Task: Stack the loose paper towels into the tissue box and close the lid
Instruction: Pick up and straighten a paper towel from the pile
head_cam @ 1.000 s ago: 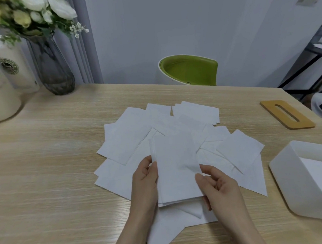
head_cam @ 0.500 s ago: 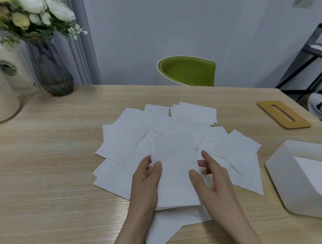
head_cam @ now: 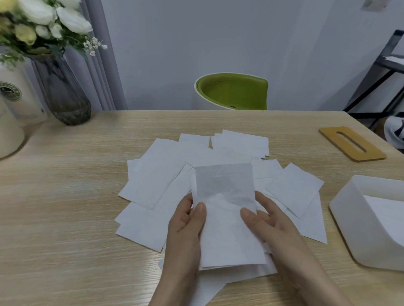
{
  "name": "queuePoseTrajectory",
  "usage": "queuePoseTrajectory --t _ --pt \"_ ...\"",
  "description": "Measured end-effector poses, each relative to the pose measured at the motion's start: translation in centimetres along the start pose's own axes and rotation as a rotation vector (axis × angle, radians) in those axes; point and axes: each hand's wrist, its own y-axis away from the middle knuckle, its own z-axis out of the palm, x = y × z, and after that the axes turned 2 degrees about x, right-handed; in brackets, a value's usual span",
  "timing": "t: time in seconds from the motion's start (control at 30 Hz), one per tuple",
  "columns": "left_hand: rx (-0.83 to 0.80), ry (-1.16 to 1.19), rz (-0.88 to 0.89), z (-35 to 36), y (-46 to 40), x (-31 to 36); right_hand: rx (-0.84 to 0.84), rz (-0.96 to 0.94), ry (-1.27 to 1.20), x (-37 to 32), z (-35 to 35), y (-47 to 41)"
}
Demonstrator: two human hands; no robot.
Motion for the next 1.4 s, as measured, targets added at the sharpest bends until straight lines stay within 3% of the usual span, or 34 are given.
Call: queuePoseTrajectory --t 0.2,0.43,0.9,1.13,1.3,1.4 --pt "0.046 -0.117 -0.051 0.5 0.1 -0.8 0.068 -0.120 0.047 0.7 0.1 -0.1" --pt "0.035 -0.209 -0.050 0.7 0.5 -1.3 0.024 -0.100 0.113 1.1 0.8 0.1" --pt "0.041 -0.166 -0.100 1.9 1.0 -0.8 0.006 -0.129 0.202 1.2 0.8 0.0" --pt "0.231 -0.159 -0.010 1.5 0.3 -0.6 -0.196 -0.075 0.131 1.8 -0.9 0.6" --pt "0.182 -0.200 -0.059 -0.7 -0.8 0.5 -0.186 -0.099 0.130 0.9 -3.3 -0.2" --pt "0.032 -0.332 -0.187 -2.0 -1.1 1.0 -0.291 -0.094 0.206 -0.3 -4.5 -0.9"
